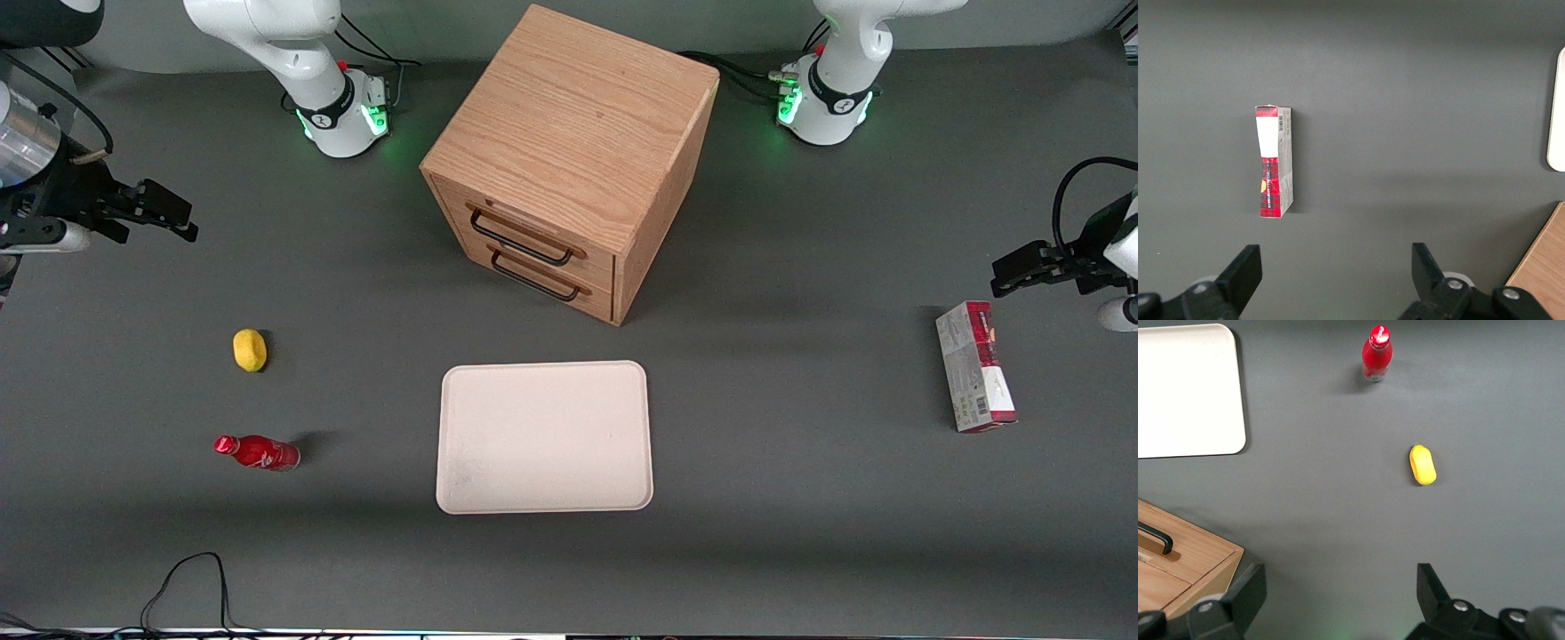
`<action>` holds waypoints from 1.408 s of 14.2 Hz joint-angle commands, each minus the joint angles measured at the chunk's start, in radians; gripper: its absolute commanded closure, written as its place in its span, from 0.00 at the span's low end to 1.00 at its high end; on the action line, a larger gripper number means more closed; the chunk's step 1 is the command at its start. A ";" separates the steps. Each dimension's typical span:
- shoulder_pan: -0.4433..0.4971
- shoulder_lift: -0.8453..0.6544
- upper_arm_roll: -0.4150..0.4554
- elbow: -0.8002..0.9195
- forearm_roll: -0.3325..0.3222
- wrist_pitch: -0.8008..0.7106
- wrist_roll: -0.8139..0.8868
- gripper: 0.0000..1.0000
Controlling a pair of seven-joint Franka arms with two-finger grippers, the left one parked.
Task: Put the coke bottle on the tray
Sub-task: 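Move the right gripper down over the red Coca-Cola bottle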
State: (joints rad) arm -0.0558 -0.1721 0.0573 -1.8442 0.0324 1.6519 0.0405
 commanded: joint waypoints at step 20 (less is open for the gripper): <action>0.036 0.824 -0.083 0.490 0.004 0.388 -0.139 0.00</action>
State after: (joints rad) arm -0.0233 0.6418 -0.0257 -1.3567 0.0322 2.0385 -0.1083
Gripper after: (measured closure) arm 0.000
